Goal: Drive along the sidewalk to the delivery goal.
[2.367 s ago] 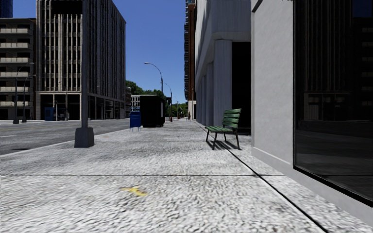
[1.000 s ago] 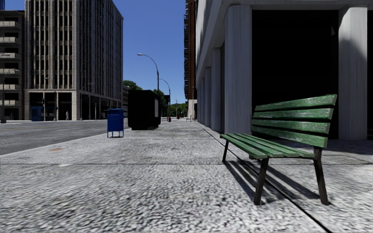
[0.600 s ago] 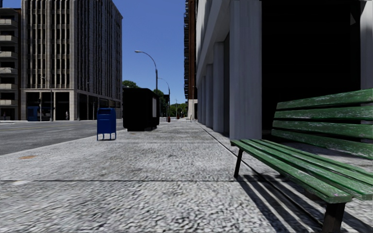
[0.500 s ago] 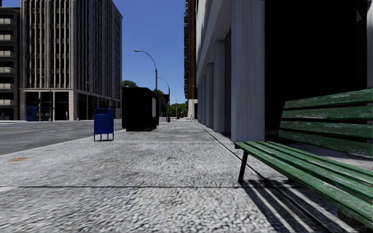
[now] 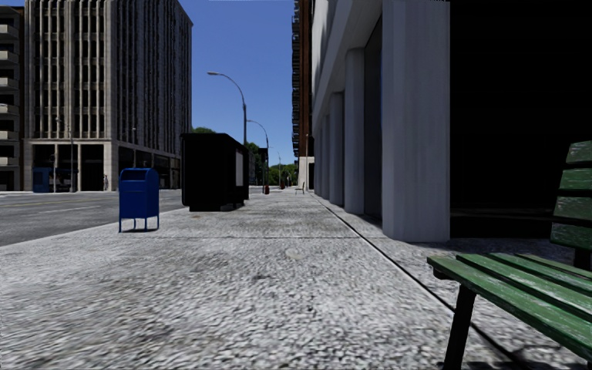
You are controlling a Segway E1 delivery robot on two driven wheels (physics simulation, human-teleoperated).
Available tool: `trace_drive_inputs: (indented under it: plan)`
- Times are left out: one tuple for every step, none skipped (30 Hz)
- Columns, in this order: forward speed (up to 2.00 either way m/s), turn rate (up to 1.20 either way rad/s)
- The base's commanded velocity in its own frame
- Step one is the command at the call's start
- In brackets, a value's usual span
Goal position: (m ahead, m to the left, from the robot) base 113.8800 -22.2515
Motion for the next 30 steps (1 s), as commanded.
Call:
trace_drive_inputs:
  plan:
    - [2.00,0.00]
    - [2.00,0.00]
    - [2.00,0.00]
    - [2.00,0.00]
    - [2.00,0.00]
    - [2.00,0.00]
    - [2.00,0.00]
    - [2.00,0.00]
    - [2.00,0.00]
    - [2.00,0.00]
    - [2.00,0.00]
    - [2.00,0.00]
    - [2.00,0.00]
    - [2.00,0.00]
    - [2.00,0.00]
    - [2.00,0.00]
    - [2.00,0.00]
    - [2.00,0.00]
    - [2.00,0.00]
    - [2.00,0.00]
    - [2.00,0.00]
    - [2.00,0.00]
    - [2.00,0.00]
    - [2.00,0.00]
    - [2.00,0.00]
    - [2.00,0.00]
    - [2.00,0.00]
    - [2.00,0.00]
    - [2.00,0.00]
    - [2.00,0.00]
